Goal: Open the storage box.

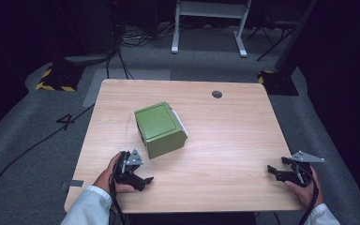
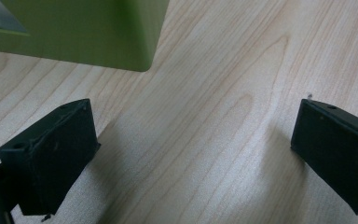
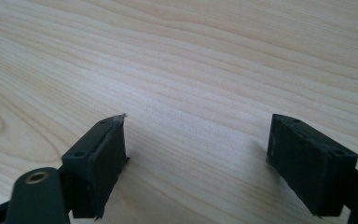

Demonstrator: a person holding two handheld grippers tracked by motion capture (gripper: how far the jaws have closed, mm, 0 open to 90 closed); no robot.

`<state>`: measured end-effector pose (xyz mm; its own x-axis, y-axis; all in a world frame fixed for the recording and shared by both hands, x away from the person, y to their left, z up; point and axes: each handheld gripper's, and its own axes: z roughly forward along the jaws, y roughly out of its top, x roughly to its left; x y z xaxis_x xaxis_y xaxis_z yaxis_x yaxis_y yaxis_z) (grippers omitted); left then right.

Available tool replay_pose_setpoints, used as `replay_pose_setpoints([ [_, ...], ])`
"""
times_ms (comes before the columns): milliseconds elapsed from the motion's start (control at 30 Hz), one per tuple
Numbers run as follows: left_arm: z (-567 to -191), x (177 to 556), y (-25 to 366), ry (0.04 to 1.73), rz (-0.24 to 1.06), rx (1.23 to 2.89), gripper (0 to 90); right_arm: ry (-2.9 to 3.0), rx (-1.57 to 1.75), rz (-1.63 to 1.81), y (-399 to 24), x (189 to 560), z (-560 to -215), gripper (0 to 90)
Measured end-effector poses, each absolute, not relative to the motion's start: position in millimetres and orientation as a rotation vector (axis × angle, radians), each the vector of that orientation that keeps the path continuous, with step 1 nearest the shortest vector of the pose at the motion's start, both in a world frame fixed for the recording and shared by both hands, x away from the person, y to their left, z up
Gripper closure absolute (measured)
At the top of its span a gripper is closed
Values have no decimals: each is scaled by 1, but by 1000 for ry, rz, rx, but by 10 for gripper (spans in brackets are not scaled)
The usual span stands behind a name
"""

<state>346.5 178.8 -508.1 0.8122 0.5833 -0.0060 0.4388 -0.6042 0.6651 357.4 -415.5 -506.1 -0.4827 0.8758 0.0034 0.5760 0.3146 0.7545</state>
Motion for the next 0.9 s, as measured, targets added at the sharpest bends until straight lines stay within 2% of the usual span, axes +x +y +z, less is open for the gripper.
replay_pose_setpoints([
  [467,-508,346,178,754,277,2312,5,2198,1125,1056,-378,374,-474,220],
  [900,-508,346,178,757,278,2312,5,2272,941,1132,-313,403,-445,263],
])
